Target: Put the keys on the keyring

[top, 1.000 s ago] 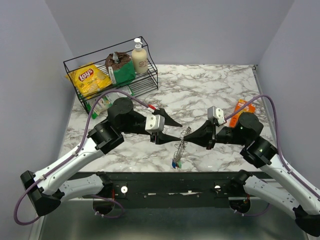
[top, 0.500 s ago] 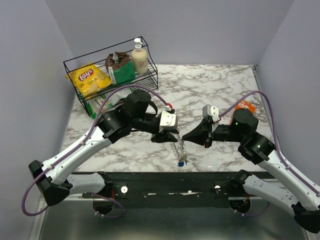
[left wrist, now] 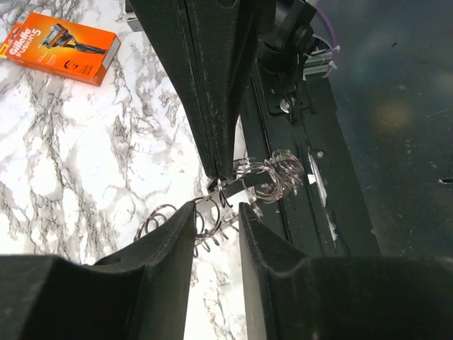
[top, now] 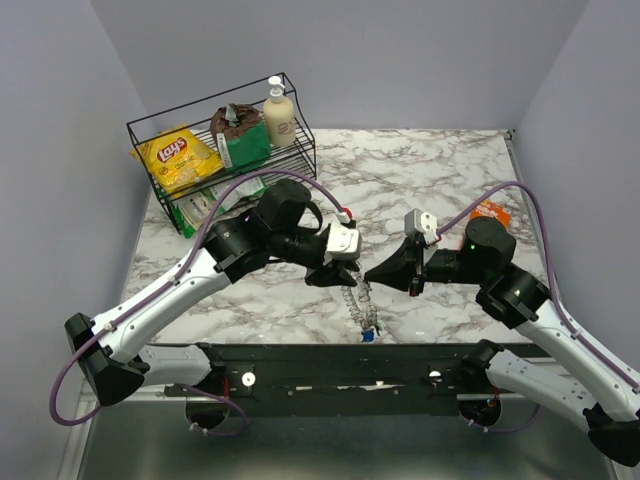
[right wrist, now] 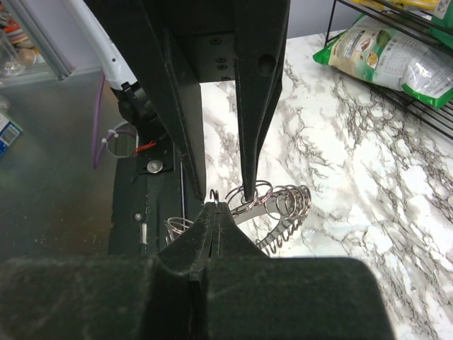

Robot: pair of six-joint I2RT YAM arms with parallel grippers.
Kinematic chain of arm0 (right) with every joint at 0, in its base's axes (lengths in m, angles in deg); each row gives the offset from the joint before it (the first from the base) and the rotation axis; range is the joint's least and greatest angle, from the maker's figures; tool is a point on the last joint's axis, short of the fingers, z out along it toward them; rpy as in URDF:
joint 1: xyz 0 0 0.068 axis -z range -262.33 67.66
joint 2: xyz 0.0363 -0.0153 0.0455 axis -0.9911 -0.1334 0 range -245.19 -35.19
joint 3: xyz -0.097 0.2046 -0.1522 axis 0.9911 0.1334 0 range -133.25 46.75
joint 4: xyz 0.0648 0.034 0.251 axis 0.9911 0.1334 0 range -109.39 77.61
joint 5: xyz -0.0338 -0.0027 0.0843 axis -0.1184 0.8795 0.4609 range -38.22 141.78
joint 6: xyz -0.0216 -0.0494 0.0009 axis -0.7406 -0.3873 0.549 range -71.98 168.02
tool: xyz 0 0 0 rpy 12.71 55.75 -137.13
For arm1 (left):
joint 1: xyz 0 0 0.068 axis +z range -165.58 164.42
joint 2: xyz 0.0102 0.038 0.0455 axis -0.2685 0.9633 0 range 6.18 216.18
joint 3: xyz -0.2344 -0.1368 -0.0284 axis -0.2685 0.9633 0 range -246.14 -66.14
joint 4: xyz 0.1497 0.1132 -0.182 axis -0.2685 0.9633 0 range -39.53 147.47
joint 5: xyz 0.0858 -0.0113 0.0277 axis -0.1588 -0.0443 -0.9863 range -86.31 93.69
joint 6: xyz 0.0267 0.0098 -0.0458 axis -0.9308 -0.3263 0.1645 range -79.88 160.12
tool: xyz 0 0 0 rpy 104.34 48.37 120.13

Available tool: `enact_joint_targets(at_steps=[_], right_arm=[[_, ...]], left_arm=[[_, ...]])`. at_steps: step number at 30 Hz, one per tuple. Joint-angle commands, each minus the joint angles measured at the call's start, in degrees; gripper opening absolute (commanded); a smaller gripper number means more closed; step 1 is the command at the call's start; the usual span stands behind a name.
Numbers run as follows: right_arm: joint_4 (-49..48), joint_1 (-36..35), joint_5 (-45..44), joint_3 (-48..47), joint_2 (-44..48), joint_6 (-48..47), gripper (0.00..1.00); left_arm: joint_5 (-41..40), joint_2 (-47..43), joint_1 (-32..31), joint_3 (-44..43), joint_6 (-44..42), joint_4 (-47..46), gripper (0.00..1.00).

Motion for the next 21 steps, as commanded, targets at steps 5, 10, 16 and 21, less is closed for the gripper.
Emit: enact_joint_targets(at_steps=[5, 10, 16, 21], right_arm=[[-0.8, -0.1, 0.3, -2.0, 0.19, -0.49, 0.01], [-0.8, -0.1, 0.04, -1.92, 0.45, -0.57, 0.01], [-0.8, -0.09, -0.05, -1.92, 0.54, -0.49, 0.01], [-0.98, -0.1, -0.05, -1.65, 0.54, -0.49, 0.01]], left_arm=[[2.12, -0.81, -0.36, -2.25, -0.84, 0.05, 0.45], [2.91, -0.02, -0.54, -2.33, -0.31, -0.48, 0.38], [2.99, 1.48, -0.89, -2.78, 0.39, -0.65, 0.33], [3.08, 2.09, -1.68, -2.34, 1.1, -2.24, 0.29]])
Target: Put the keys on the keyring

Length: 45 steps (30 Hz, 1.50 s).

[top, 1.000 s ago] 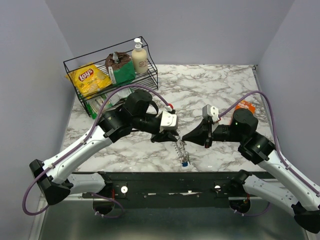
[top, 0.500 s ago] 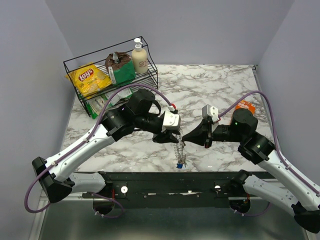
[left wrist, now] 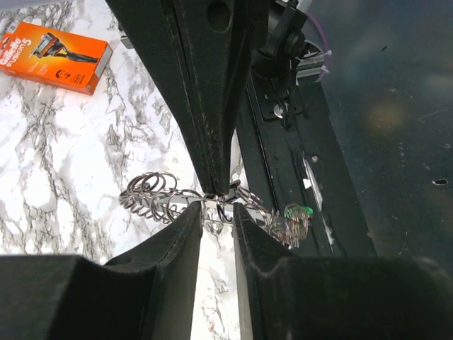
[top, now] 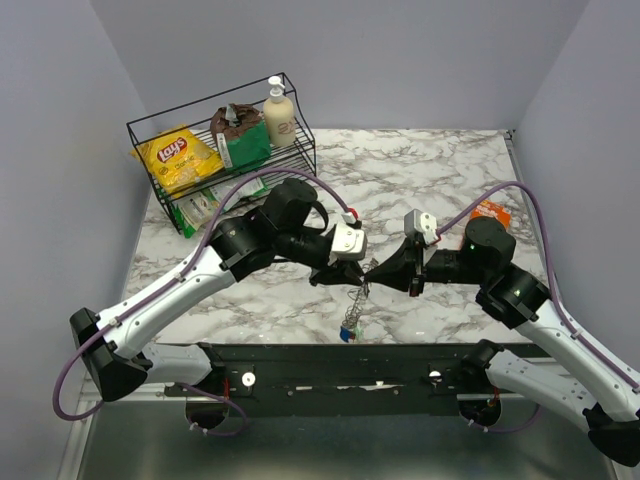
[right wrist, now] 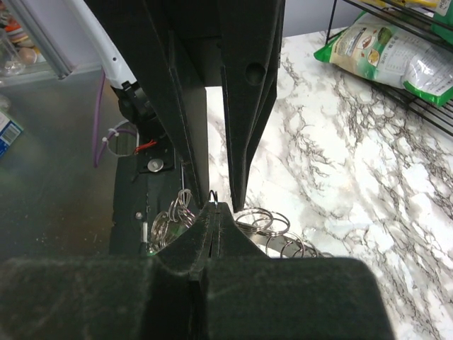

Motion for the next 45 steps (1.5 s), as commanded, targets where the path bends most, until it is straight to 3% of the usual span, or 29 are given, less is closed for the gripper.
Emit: enact_joint_targets(at_steps=[1, 2, 5, 13, 17, 18, 22, 31, 45], right_arm=[[-1.33, -0.1, -0.05, -1.57, 0.54, -0.49, 0.01], [-1.42, -0.1, -0.05, -1.57, 0.45, -0.49, 0.01], [-1.5, -0.1, -0.14, -1.56, 0.54, -0.4, 0.01], [-2.47, -0.1, -5.49, 0.1, 4.14, 0.74, 0.05], [-3.44, -0.1, -8.75, 1.6, 7.21, 1.53, 0.28], [-3.61, -0.1, -9.53, 1.86, 7.74, 1.8, 0.37], [-4.05, -0.1, -10.95, 3.27, 10.2, 2.5, 0.49], [-4.32, -0.1, -6.56, 4.24, 10.74, 2.5, 0.5], [-4.93, -0.01, -2.69, 4.67, 10.21, 1.89, 0.38]], left_arm=[[1.84, 0.63, -1.0, -1.33, 0.92, -1.78, 0.25], [1.84, 0.98, -1.0, -1.5, 0.92, -1.69, 0.15], [1.66, 1.59, -1.09, -1.86, 1.1, -1.51, 0.0], [-2.02, -1.91, -1.09, 5.07, 5.75, -12.82, 0.0], [-3.96, -6.12, -1.09, 10.87, 10.05, -23.2, 0.0], [-4.31, -6.75, -1.09, 12.19, 10.93, -25.14, 0.0], [-5.63, -10.35, -1.09, 19.21, 15.5, -36.98, 0.0], [-6.96, -15.1, -1.09, 27.76, 22.01, -54.76, 0.0], [-2.03, -14.4, -1.09, 27.85, 24.13, -58.91, 0.0]])
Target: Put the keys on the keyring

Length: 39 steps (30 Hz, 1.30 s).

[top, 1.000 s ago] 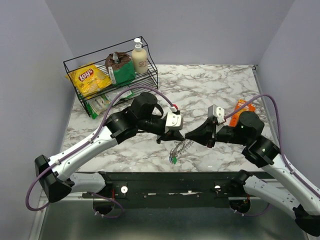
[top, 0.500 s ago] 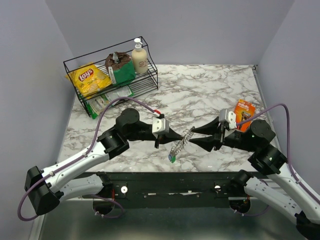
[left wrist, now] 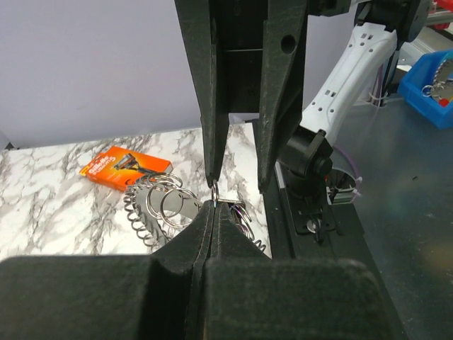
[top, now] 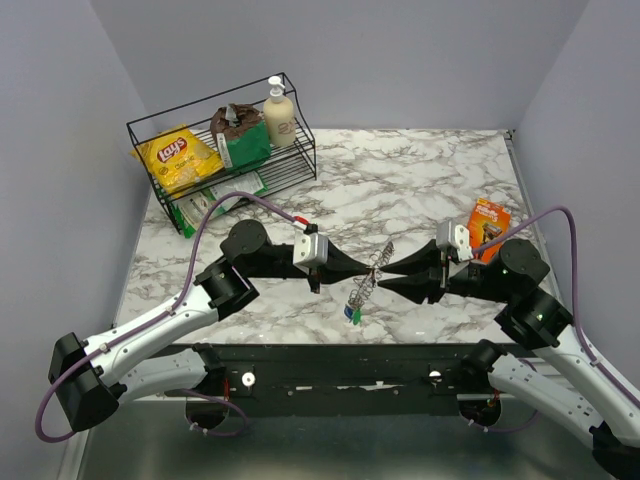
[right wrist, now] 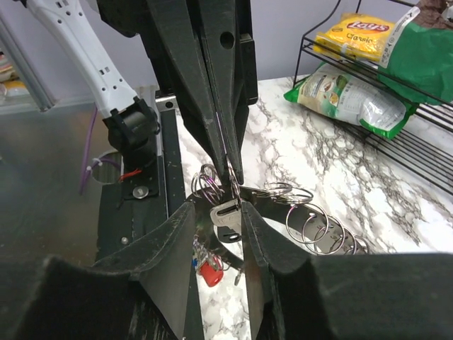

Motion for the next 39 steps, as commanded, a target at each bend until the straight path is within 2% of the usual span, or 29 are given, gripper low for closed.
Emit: enact_joint_targets(at_steps=[1, 12, 14, 19, 25, 39], right_arm=[[-1.43, -0.09, 1.79, 0.85, 0.07, -0.04, 0.38], [-2.75, -0.1, 1.62, 0.94, -0.81, 0.49, 0.35], [-2.93, -0.1, 1.79, 0.94, -0.9, 0.49, 0.32], [-3.11, -0.1, 2.23, 0.94, -0.9, 0.49, 0.14], [-3.11, -0.1, 2.85, 1.55, -0.72, 0.49, 0.03], [-3.11, -0.1, 3.2, 2.87, -1.25, 0.49, 0.01]], left_arm=[[2.6, -0.59, -0.37, -0.43, 1.02, -4.94, 0.0], [5.24, 0.29, -0.37, -0.87, 1.82, -5.73, 0.0], [5.15, 0.38, -0.37, -0.96, 1.73, -5.82, 0.0], [4.89, 0.2, -0.37, -0.7, 1.9, -6.43, 0.0], [4.01, -0.85, -0.28, -0.17, 1.82, -8.1, 0.0], [5.06, -1.29, -0.11, -0.08, 4.45, -12.67, 0.0]])
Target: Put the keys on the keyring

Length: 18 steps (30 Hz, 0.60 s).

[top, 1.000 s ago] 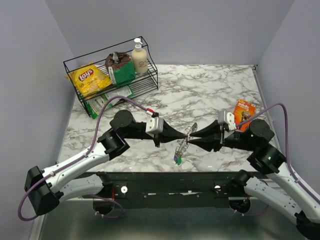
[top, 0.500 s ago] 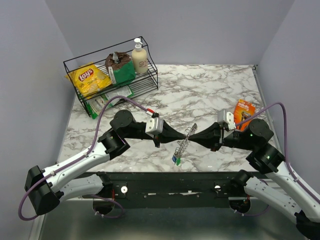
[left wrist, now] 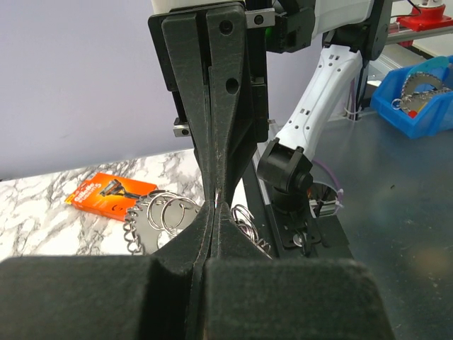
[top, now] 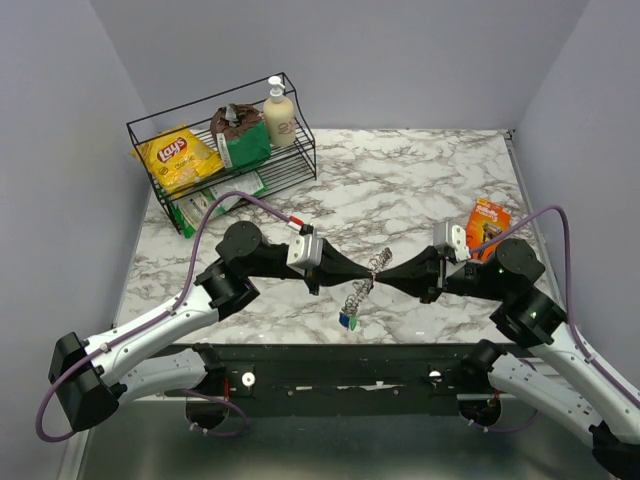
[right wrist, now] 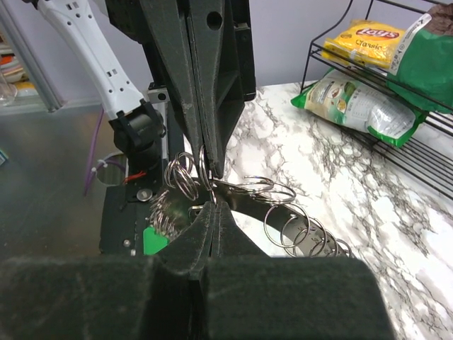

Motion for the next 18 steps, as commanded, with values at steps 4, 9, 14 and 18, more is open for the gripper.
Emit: enact_joint_targets(at_steps=[4, 9, 14, 18], right_arm=[[0.33, -0.18, 1.43, 1.6, -0.6, -0.14, 0.01], [0.33, -0.1, 1.52, 1.61, -1.3, -0.14, 0.01], [0.33, -0.01, 1.44, 1.61, -1.56, -0.14, 0.11], [0.33, -0.1, -2.16, 2.57, 0.98, 1.79, 0.39]], left_arm=[[1.59, -0.89, -0.11, -0.41, 2.29, -9.05, 0.0], [2.03, -0.28, -0.11, -0.41, 3.43, -10.46, 0.0], [1.42, -0.19, -0.02, -0.32, 2.65, -9.5, 0.0], [0.01, -0.37, 0.16, -0.06, 1.07, -7.22, 0.0]])
